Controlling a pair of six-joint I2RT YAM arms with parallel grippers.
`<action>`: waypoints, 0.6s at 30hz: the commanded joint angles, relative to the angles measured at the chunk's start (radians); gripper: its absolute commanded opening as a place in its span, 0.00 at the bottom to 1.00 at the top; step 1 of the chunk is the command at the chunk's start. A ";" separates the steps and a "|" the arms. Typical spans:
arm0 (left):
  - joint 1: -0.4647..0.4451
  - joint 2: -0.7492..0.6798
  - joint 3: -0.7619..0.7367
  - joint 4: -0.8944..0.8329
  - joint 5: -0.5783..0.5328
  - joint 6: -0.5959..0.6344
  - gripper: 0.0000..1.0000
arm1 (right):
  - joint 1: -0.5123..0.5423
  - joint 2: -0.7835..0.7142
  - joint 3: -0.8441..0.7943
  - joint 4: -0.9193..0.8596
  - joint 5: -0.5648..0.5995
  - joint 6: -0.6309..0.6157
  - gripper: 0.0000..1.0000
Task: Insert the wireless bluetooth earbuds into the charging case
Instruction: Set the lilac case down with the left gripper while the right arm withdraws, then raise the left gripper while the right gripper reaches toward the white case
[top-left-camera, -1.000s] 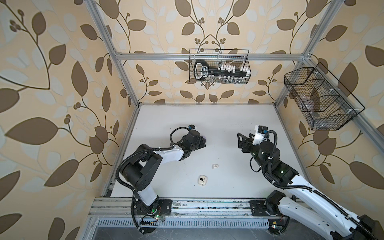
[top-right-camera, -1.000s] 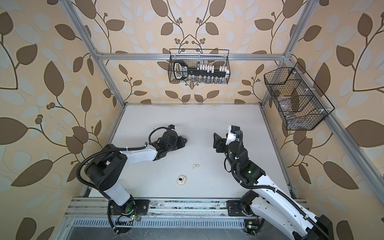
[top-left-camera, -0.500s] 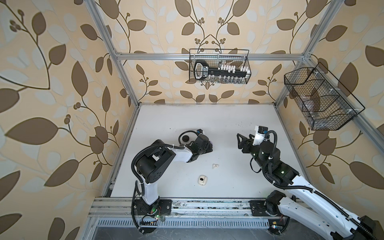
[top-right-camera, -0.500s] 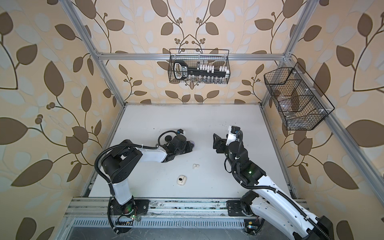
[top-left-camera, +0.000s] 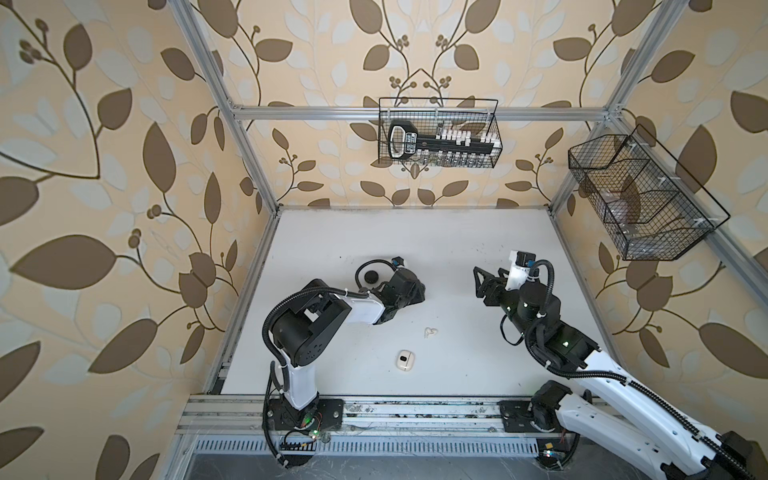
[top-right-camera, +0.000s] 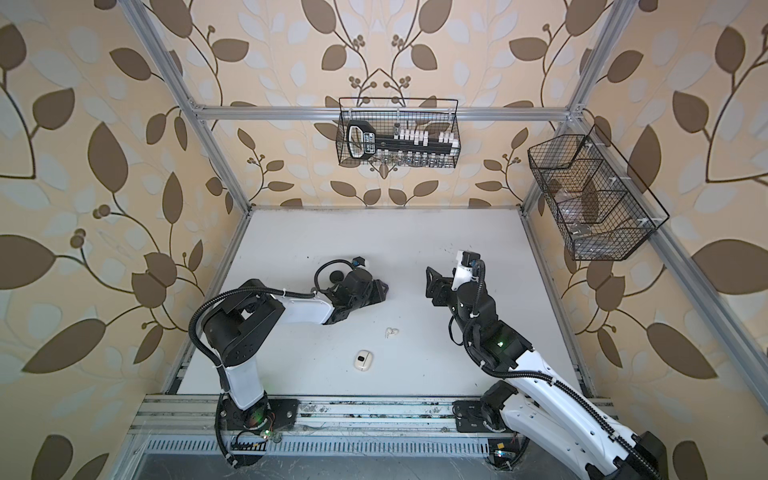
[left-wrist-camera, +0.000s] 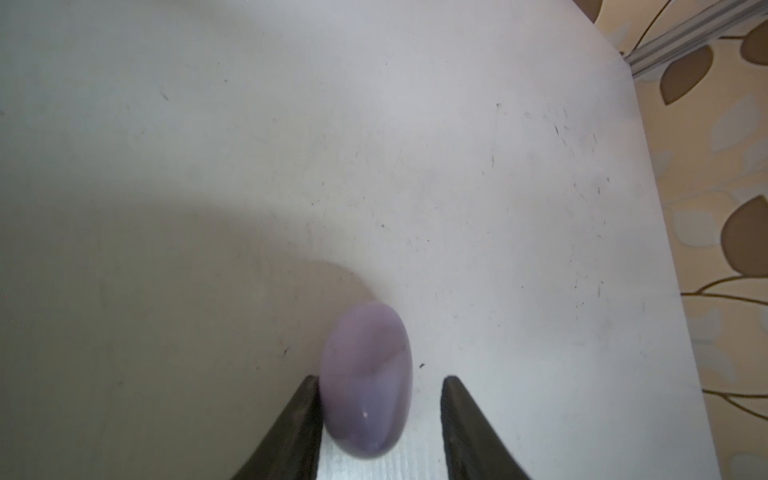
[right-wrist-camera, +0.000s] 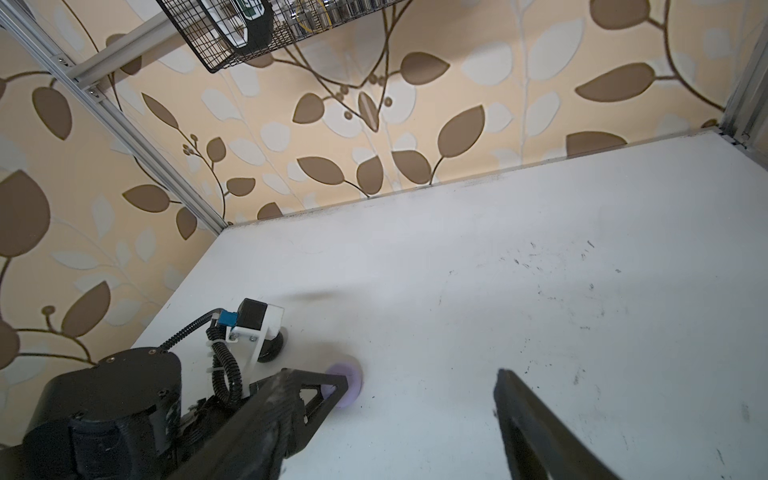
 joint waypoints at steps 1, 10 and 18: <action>-0.001 -0.070 -0.006 0.012 -0.045 0.026 0.58 | 0.001 -0.014 0.033 -0.012 0.000 0.008 0.77; 0.005 -0.238 -0.052 -0.085 -0.128 0.102 0.96 | 0.001 -0.023 0.034 -0.013 -0.010 0.009 0.78; 0.120 -0.576 -0.173 -0.194 -0.154 0.226 0.99 | 0.028 -0.057 -0.008 0.038 -0.074 0.034 0.79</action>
